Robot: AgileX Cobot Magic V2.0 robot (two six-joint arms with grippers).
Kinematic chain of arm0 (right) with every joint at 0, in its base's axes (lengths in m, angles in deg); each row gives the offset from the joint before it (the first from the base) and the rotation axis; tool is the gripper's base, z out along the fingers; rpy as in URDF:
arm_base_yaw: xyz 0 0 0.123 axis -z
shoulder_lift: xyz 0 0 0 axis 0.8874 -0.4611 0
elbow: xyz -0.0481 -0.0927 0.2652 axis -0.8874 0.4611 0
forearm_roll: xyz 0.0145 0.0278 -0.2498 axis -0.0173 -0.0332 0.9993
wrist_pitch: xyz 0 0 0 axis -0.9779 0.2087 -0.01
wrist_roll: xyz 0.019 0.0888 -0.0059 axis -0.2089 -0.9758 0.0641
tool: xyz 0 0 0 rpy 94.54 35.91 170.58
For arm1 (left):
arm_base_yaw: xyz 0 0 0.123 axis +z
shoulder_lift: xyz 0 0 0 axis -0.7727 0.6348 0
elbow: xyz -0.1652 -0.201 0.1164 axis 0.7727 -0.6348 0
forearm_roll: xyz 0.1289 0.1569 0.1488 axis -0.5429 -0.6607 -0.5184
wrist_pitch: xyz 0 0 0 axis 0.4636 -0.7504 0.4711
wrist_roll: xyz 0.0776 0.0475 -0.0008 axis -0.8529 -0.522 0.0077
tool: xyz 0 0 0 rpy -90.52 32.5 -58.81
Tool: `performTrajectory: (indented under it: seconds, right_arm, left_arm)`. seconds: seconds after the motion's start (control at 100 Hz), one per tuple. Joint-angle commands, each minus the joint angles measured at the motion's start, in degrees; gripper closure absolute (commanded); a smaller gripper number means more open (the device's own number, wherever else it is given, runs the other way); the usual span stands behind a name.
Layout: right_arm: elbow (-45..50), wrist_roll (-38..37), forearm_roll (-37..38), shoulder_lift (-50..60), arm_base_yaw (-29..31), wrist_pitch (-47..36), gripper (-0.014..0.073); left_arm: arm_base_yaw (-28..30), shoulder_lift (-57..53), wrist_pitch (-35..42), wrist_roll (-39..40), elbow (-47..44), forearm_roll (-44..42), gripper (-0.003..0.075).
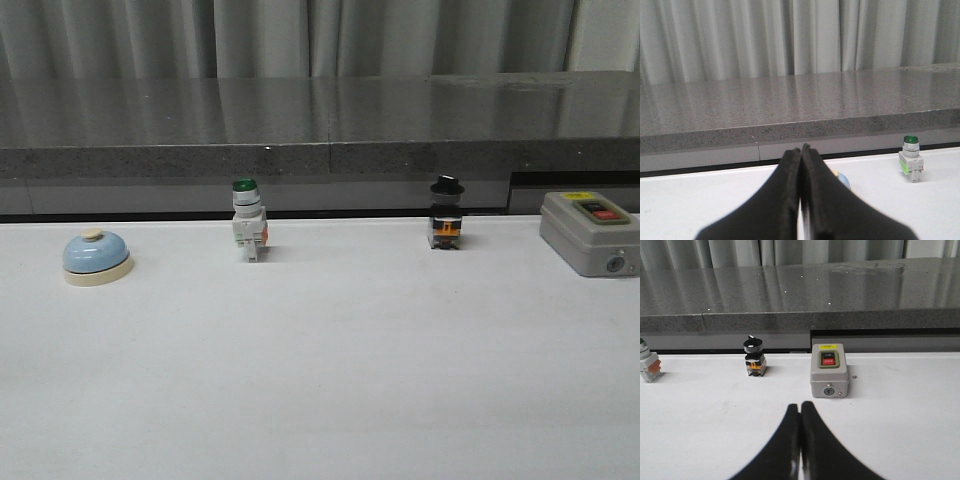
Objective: Place and press bell with both arms
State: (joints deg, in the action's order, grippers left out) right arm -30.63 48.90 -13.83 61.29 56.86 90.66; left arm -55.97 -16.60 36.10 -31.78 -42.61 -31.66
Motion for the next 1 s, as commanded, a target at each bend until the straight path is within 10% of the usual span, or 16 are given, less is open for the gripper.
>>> performTrajectory:
  seconds: [0.0, 0.99]
  right_arm:
    - [-0.8, 0.2, 0.5, 1.1, 0.1, -4.5, 0.0654]
    - [-0.8, 0.2, 0.5, 1.1, 0.1, -4.5, 0.0654]
  left_arm:
    - [0.0, -1.7, 4.2, 0.5, -2.4, 0.1, 0.0741]
    - [0.0, 11.9, -5.9, 0.5, 13.6, 11.2, 0.0741]
